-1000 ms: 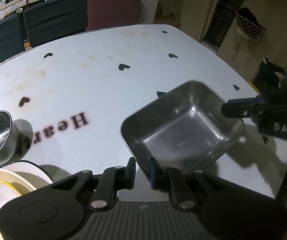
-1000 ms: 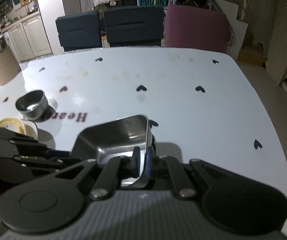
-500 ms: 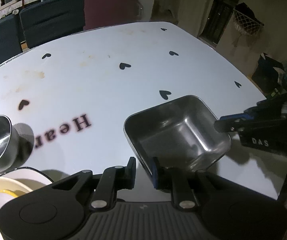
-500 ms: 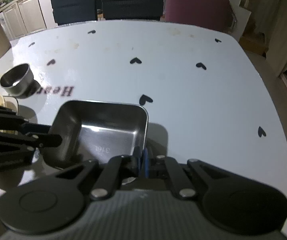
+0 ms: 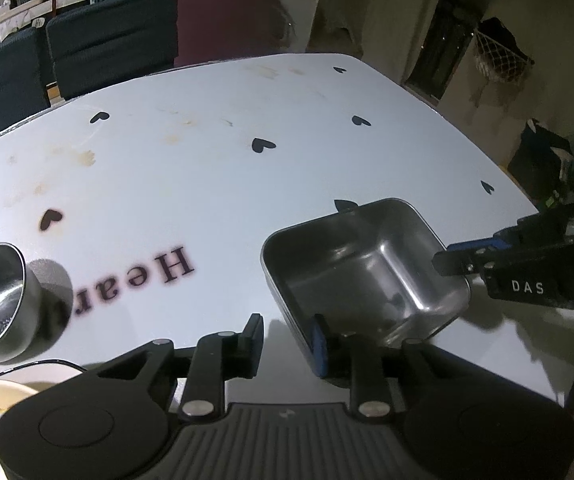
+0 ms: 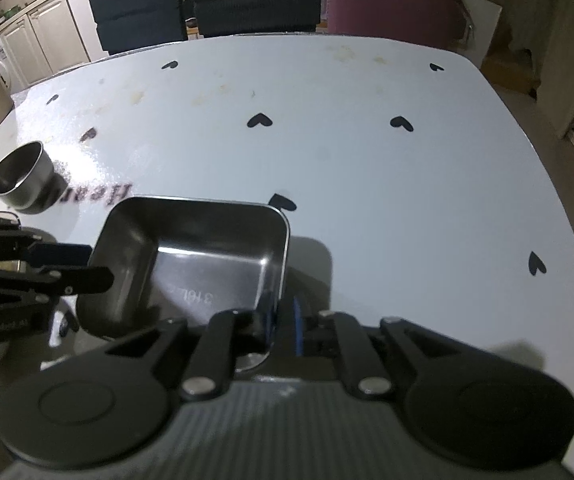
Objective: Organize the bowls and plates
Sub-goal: 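Carry the steel tray with both tools beside the stacked bowls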
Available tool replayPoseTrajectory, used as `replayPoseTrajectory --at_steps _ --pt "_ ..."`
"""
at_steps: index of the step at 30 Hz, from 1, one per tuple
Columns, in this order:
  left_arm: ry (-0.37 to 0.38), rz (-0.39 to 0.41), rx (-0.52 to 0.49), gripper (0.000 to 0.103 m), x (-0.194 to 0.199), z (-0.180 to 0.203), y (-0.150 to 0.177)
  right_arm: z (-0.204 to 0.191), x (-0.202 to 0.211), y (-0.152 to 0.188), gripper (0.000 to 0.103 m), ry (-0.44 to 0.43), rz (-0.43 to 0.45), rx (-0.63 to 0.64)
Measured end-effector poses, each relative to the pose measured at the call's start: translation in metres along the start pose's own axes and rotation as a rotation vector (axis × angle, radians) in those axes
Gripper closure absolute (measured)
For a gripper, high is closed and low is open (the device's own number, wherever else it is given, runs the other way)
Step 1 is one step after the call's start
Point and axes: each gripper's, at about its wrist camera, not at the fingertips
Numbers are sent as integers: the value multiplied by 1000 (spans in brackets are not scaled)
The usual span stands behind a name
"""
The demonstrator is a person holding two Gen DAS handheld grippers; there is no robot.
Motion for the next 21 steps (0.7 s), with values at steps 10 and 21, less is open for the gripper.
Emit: replayPoseTrajectory --at_steps 10,21 --pt "26 48 98 77 15 -11 -12 0 12 -2 91 -29 36 -19" --pt "48 -11 82 77 12 -2 -1 4 17 -5 91 -20 39 -37"
Point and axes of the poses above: each gripper's, at about its wrist camera, not at the fingertips, and x roughly against the way its jaws point, z to its right, y to its underside, and after that the axes turned 11 degrees about z, right-handed
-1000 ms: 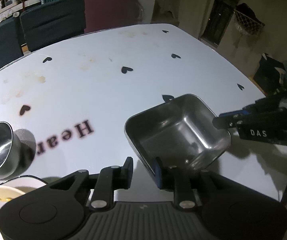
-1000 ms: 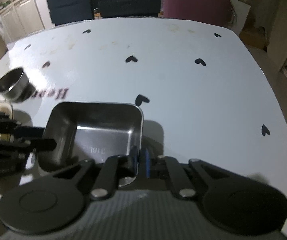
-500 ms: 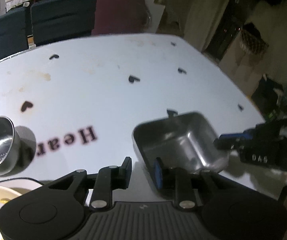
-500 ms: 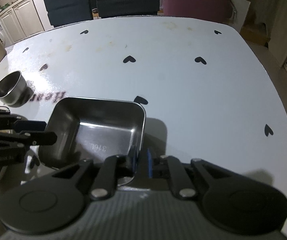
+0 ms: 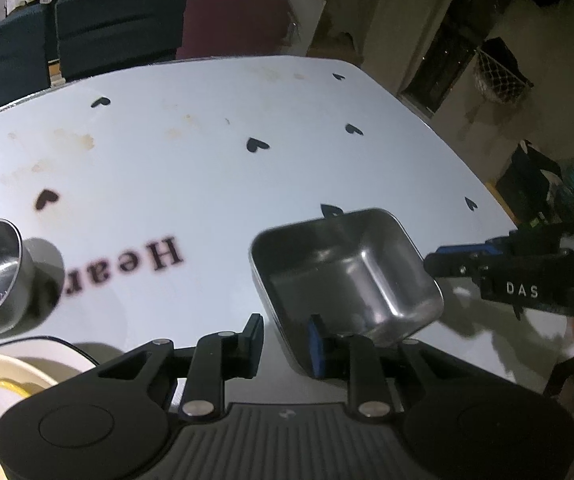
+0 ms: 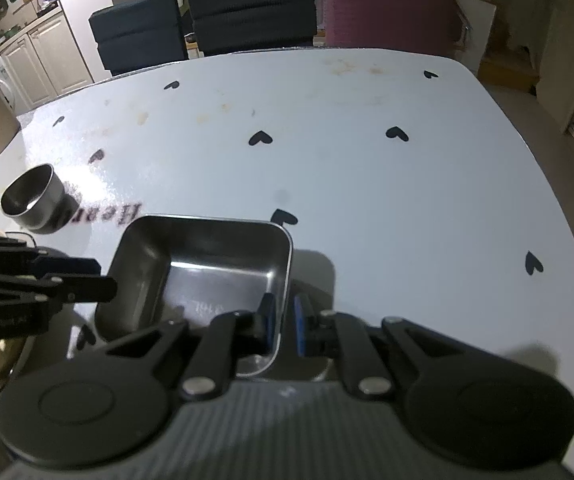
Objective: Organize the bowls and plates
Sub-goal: 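Carry the steel tray with both tools beside the stacked bowls, then lower the steel tray onto the table and open both tools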
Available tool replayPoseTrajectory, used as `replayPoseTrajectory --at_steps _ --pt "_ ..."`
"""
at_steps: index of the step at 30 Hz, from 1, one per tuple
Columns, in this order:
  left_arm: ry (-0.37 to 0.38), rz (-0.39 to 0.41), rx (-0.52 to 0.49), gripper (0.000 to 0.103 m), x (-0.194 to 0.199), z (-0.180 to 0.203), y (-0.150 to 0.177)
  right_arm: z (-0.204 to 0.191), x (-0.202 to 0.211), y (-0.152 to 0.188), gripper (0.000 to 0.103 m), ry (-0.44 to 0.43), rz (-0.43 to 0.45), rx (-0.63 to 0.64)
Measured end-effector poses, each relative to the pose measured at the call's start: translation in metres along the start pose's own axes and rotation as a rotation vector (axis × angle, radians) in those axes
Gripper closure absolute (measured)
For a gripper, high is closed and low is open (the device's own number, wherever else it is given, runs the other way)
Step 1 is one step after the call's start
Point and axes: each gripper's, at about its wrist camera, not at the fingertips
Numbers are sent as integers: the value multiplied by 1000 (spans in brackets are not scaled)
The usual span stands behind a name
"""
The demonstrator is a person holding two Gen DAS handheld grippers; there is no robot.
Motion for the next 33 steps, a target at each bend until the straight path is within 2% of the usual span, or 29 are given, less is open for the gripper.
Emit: replayPoseTrajectory --at_steps 7,14,17,18,19,20,21,22,24,26,29,31,33 --pt "22 -15 -15 77 5 9 7 0 8 1 91 6 12 -6" --pt "23 26 -3 75 24 7 2 1 19 1 91 2 36 -26" --pt "13 59 -12 61 38 6 -3 0 25 -1 87 -2 55 -40" --pt "6 75 -14 53 42 4 -5 -1 28 -2 84 3 67 -41" --pt "-3 95 -14 40 47 2 -7 -2 31 -4 74 8 82 -43" --pt "-13 115 -14 32 53 0 -9 -4 33 -6 59 11 97 -46" --pt "-26 134 -17 21 58 -4 -11 -5 36 -9 52 14 114 -54" --pt "-37 151 -20 15 63 -8 -13 -6 38 -12 45 15 131 -63" --pt "-57 172 -19 11 73 -18 -17 -9 39 -17 41 9 159 -78" --pt "-82 187 -7 6 82 -31 -20 -14 37 -23 23 19 180 -87" --pt "-144 218 15 3 96 -54 -24 -26 34 -33 5 14 204 -85" --pt "-178 230 31 1 105 -72 -26 -36 31 -38 0 4 226 -89" --pt "-215 245 58 1 115 -91 -27 -47 28 -43 0 -7 254 -96"
Point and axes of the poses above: each gripper's, at about its wrist camera, not at the fingertips, and x roughly against the way its jaws point, z to its right, y to its underside, and after that the axes turned 11 degrees about z, right-handed
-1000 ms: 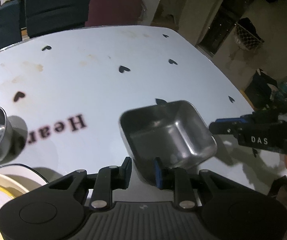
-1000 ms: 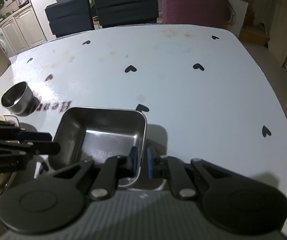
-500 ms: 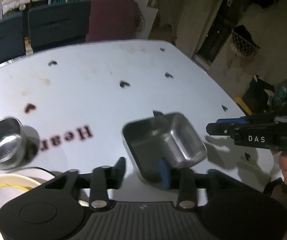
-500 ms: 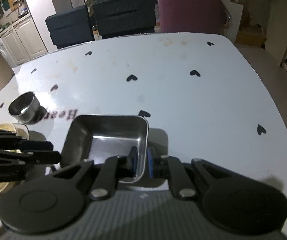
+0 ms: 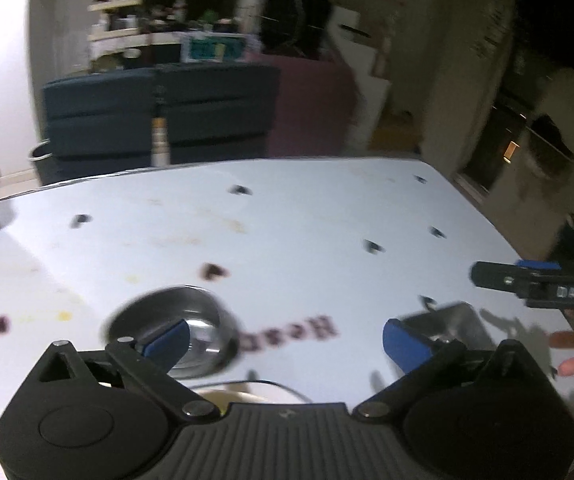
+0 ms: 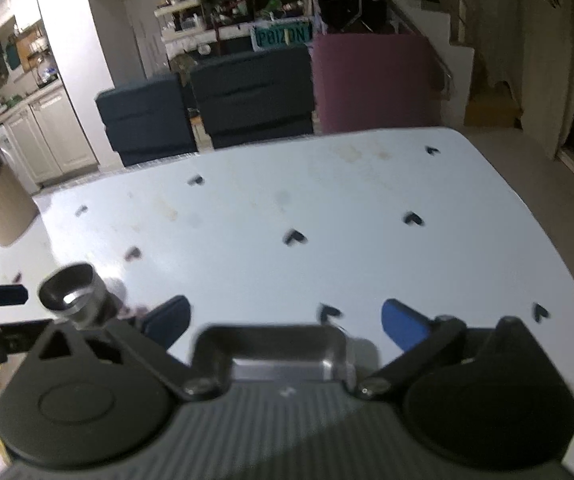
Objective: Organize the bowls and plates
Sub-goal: 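Lower the steel tray onto the table and open both tools, then move both tools to the round steel bowl and close on its rim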
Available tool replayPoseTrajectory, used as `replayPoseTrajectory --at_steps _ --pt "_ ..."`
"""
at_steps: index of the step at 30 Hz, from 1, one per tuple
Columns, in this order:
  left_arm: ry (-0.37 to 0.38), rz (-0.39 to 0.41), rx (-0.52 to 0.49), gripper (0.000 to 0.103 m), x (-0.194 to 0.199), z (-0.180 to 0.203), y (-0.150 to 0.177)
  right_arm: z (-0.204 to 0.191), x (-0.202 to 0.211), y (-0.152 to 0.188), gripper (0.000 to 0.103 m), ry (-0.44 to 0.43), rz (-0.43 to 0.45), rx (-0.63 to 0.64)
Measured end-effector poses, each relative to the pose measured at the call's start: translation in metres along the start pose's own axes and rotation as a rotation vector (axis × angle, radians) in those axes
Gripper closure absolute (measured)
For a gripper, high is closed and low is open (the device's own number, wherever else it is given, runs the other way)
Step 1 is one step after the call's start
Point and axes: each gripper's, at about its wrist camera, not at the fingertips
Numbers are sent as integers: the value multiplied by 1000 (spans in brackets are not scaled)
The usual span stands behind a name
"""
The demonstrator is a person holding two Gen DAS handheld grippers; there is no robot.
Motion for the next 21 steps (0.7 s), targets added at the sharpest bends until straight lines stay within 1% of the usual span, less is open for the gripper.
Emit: replayPoseTrajectory --at_steps 1,3,5,10,12,14,15,16,18,20,21 --pt "-16 2 13 1 1 -9 -2 -6 -2 -1 0 -12 20 -13" --pt "-53 13 39 1 4 -28 -5 -18 -8 -4 0 -49 25 -38" --pt "-87 23 58 1 8 -45 -7 -32 -17 -7 0 -90 11 -57" --pt "-151 18 113 1 10 -82 -9 -69 -41 -14 0 -138 -21 -79" --pt "-165 9 125 1 10 -91 -10 -83 -50 -17 0 -148 -42 -91" --pt "-166 -8 149 5 8 -101 -12 -96 -62 -20 0 -154 -76 -103" --pt "-166 -22 158 13 7 -105 -12 -102 -68 -21 1 -173 -92 -106" --pt "-164 -35 163 24 5 -108 -12 -108 -74 -21 3 -187 -108 -106" --pt "-164 -64 177 32 -1 -113 -10 -121 -87 -19 13 -193 -149 -105" --pt "-157 -92 185 39 -8 -117 -8 -134 -98 -16 29 -191 -188 -111" --pt "-153 -105 189 43 -12 -119 -7 -139 -104 -14 32 -198 -207 -113"
Point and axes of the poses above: each gripper's, at about its wrist camera, not at the fingertips, and x roughly against the way its jaws point, z to its right, y to its underside, and after that the axes turned 11 degrees about z, right-handed
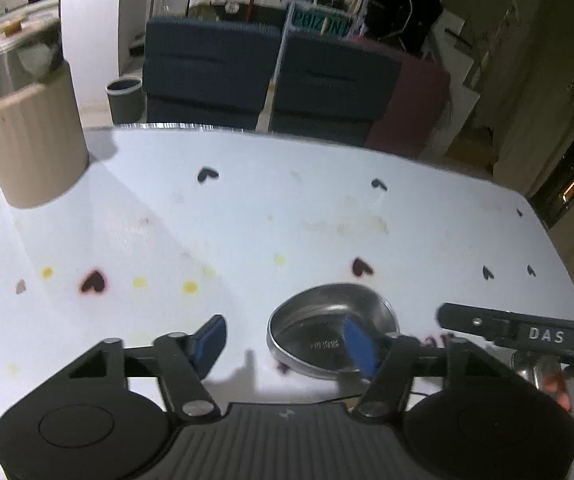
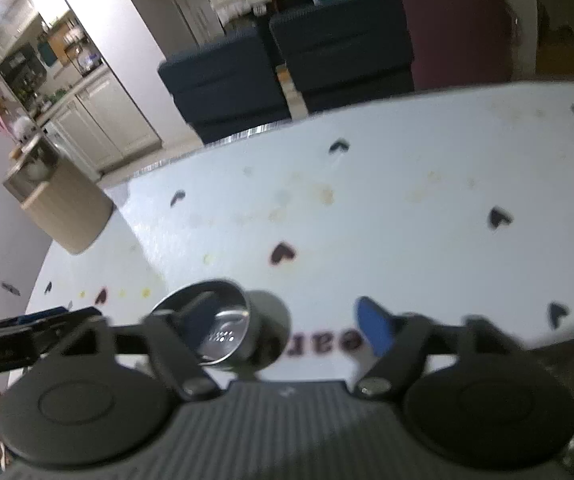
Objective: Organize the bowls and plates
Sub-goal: 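Move both tools to the round steel bowl and close on its rim, then lift the round steel bowl with both tools and lower it into the steel tray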
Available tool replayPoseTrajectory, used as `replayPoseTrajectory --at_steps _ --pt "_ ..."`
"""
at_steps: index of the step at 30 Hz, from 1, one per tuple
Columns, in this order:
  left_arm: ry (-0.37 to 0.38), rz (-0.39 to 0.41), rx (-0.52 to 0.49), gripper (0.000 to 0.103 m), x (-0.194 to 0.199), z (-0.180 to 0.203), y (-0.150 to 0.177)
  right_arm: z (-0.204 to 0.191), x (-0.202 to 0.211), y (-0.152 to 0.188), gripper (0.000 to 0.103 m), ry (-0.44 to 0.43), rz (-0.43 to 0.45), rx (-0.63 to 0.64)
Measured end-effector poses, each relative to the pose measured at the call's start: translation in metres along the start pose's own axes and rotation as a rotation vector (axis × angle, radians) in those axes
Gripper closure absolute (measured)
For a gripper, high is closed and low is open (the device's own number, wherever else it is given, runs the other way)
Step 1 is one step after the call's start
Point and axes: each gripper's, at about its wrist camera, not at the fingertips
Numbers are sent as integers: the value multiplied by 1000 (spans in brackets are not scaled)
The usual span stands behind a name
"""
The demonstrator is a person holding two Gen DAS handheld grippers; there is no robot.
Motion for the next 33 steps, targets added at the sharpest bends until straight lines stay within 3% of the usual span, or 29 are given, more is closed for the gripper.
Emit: replayPoseTrajectory --at_steps 9,12,17,23,29,33 --pt "4 -64 59 55 -29 -14 3 -13 -35 12 51 -78 -82 -81" --pt "0 -82 63 64 -37 -13 2 -11 -37 13 59 -83 -101 -89" --pt "-8 -120 51 72 -47 -8 4 -12 -35 14 82 -82 -130 -61" --pt "-21 -143 29 81 -54 -6 9 -15 -41 18 87 -78 -151 -37" --pt "-24 -143 36 81 -57 -8 11 -16 -44 17 90 -81 -156 -15" --pt "-23 -135 31 90 -58 -6 11 -15 -44 17 91 -81 -153 -7"
Point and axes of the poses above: each gripper's, at about its wrist camera, not at the fingertips, and x roughly against the way its jaws point, z to its right, y to its underside, and after that the axes turned 11 degrees about z, right-handed
